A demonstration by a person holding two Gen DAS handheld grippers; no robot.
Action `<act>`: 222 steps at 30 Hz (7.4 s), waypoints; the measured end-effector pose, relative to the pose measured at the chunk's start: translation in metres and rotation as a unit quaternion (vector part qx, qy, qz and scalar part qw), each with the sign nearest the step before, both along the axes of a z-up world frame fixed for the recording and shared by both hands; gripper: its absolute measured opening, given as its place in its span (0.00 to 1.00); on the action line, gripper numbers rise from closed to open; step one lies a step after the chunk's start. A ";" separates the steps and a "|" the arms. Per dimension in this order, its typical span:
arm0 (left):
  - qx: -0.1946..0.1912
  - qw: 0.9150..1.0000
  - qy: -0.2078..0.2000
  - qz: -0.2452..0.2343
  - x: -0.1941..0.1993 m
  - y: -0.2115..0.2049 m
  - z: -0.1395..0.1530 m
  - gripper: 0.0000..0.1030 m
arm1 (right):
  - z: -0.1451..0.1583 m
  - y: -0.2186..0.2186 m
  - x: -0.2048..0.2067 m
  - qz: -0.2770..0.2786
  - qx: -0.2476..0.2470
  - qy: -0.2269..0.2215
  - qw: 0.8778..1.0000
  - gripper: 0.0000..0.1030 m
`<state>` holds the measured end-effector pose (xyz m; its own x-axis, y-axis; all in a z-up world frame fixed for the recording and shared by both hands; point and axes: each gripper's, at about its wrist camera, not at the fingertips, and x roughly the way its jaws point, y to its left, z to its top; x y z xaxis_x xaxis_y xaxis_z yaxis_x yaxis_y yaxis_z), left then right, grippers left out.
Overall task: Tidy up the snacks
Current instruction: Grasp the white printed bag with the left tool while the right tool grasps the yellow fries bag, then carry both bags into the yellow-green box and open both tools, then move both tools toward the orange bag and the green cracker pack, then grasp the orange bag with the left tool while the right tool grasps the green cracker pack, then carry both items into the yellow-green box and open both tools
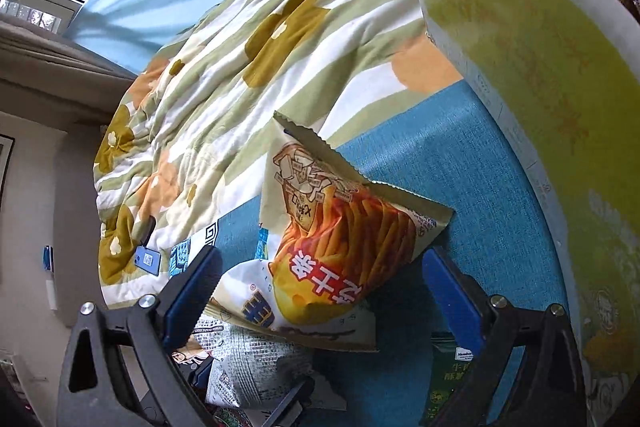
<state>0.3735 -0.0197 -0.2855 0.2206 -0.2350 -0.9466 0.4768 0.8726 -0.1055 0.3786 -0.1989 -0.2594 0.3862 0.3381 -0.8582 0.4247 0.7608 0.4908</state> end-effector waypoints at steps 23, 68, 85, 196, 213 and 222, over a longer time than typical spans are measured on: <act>-0.015 1.000 -0.009 0.020 -0.008 0.001 0.014 0.58 | 0.001 0.001 0.001 0.039 0.004 -0.009 0.999 0.51; -0.097 0.990 -0.099 0.018 -0.015 -0.247 0.168 0.62 | 0.191 -0.213 -0.082 0.020 -0.102 -0.205 0.973 0.50; -0.111 0.979 -0.108 0.134 -0.053 -0.210 0.158 0.99 | 0.180 -0.253 -0.055 0.116 -0.113 -0.209 0.965 0.50; -0.102 0.988 0.047 0.108 -0.005 0.137 0.015 0.62 | -0.030 0.049 -0.124 0.037 -0.278 0.015 0.960 0.66; -0.165 0.981 0.000 0.102 -0.021 0.129 0.078 0.62 | 0.027 0.057 -0.136 0.052 -0.262 -0.046 0.963 0.39; -0.198 0.975 -0.071 0.063 -0.035 0.063 0.158 0.62 | 0.131 0.029 -0.169 0.028 -0.251 -0.139 0.958 0.39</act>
<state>0.3387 0.0430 -0.1271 0.3949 -0.5388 -0.7441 0.4022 0.8296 -0.3873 0.2098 -0.1699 -0.1281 0.6164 -0.0635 -0.7848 0.2823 0.9483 0.1450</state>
